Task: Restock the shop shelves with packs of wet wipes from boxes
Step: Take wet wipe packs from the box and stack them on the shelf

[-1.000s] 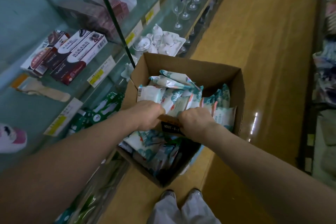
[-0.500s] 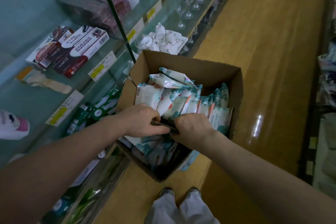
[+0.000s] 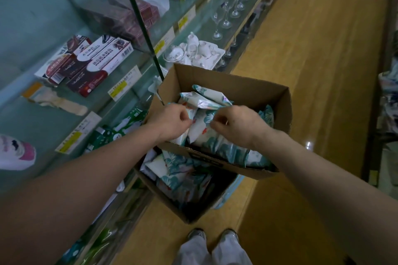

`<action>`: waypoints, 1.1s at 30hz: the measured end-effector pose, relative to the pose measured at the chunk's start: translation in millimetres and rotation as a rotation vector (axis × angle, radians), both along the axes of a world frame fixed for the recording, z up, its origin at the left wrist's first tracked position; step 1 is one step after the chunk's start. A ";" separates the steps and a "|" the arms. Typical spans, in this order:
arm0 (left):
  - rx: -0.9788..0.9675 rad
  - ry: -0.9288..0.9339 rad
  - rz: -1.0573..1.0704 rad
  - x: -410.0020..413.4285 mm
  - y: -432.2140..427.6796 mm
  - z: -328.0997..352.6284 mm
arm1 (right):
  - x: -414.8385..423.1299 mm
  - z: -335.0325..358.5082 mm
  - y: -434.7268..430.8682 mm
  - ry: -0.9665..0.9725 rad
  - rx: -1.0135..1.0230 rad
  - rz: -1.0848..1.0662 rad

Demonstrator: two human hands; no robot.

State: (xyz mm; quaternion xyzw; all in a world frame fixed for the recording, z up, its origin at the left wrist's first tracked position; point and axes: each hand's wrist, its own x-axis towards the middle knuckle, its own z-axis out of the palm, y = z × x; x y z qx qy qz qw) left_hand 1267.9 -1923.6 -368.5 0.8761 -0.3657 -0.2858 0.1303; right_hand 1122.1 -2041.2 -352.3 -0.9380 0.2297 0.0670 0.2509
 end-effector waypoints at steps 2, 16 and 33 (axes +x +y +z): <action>-0.095 0.111 0.238 0.6 -9.7 -3.8 | 8.4 -1.5 -9.3 -0.114 -0.076 -0.091; -0.069 0.727 0.657 -5.4 -55.9 -2.5 | 62.6 -36.9 -31.1 0.096 -0.068 -0.256; -0.212 0.908 0.707 -11.2 -31.8 11.9 | -0.9 12.0 -30.8 -0.339 0.385 -0.572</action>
